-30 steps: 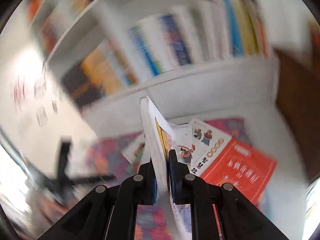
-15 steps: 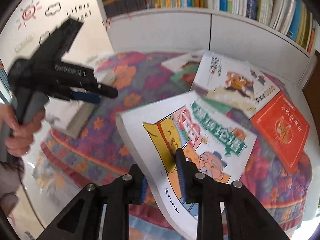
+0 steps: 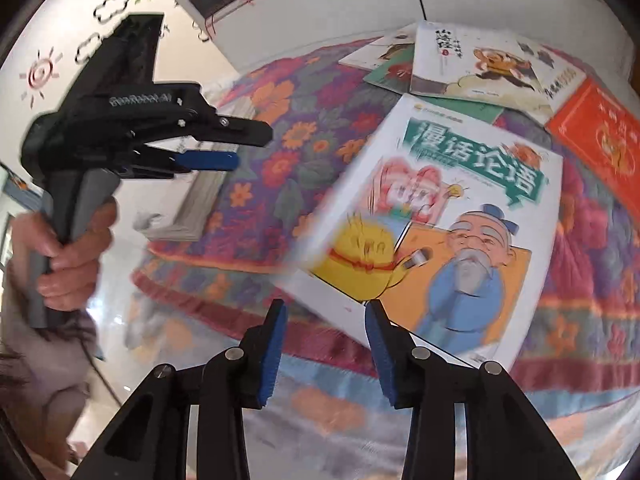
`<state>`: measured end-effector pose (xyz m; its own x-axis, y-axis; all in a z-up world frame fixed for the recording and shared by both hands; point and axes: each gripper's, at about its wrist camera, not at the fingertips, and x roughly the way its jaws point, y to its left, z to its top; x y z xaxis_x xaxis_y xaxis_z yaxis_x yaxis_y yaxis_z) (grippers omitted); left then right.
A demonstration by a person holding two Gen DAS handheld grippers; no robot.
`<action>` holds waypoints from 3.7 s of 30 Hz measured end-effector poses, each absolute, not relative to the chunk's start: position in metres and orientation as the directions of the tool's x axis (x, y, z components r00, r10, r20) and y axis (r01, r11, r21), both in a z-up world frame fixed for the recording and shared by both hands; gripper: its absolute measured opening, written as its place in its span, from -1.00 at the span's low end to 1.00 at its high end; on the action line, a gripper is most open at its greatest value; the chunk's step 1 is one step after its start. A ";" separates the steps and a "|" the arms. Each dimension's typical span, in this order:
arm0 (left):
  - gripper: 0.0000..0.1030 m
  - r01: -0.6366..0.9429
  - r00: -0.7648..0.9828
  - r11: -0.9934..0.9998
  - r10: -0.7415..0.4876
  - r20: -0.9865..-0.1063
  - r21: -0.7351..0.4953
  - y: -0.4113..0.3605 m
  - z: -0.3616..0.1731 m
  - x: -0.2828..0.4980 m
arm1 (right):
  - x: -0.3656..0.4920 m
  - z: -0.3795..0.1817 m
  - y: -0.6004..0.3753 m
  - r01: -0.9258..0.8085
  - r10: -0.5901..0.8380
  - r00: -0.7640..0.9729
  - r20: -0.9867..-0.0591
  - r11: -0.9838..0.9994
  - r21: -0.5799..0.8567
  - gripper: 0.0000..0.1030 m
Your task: Organize books
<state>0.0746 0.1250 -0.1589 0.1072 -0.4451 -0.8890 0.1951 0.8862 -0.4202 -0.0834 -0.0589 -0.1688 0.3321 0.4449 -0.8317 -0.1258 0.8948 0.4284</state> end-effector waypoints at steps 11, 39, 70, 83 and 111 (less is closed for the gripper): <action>0.17 0.230 -0.049 0.844 -0.488 -0.871 -0.485 0.077 -0.200 0.069 | -0.077 -0.210 -0.175 0.235 0.494 0.369 -0.787 0.770 0.593 -0.22; 0.06 -0.070 -0.045 0.797 -0.604 -0.796 -0.600 0.071 -0.234 0.093 | -0.015 -0.253 -0.213 0.182 0.693 0.364 -0.623 0.603 0.777 -0.23; -0.36 0.205 0.074 0.908 -0.387 -0.919 -0.366 0.071 -0.171 0.069 | -0.007 -0.172 -0.163 0.122 0.594 0.420 -0.687 0.713 0.691 -0.57; -0.36 0.200 0.119 0.903 -0.409 -0.905 -0.381 0.107 -0.141 0.070 | -0.005 -0.143 -0.128 0.103 0.604 0.461 -0.650 0.691 0.715 -0.57; -0.36 0.020 0.279 0.934 -0.347 -0.895 -0.356 0.287 -0.107 0.100 | 0.070 -0.112 0.036 -0.088 0.757 0.364 -0.543 0.608 0.789 -0.57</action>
<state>0.1003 0.2870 -0.1074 0.2790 -0.3468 -0.8955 0.0199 0.9344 -0.3557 0.0702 0.0358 -0.1119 0.3636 0.7570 -0.5428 -0.0883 0.6081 0.7889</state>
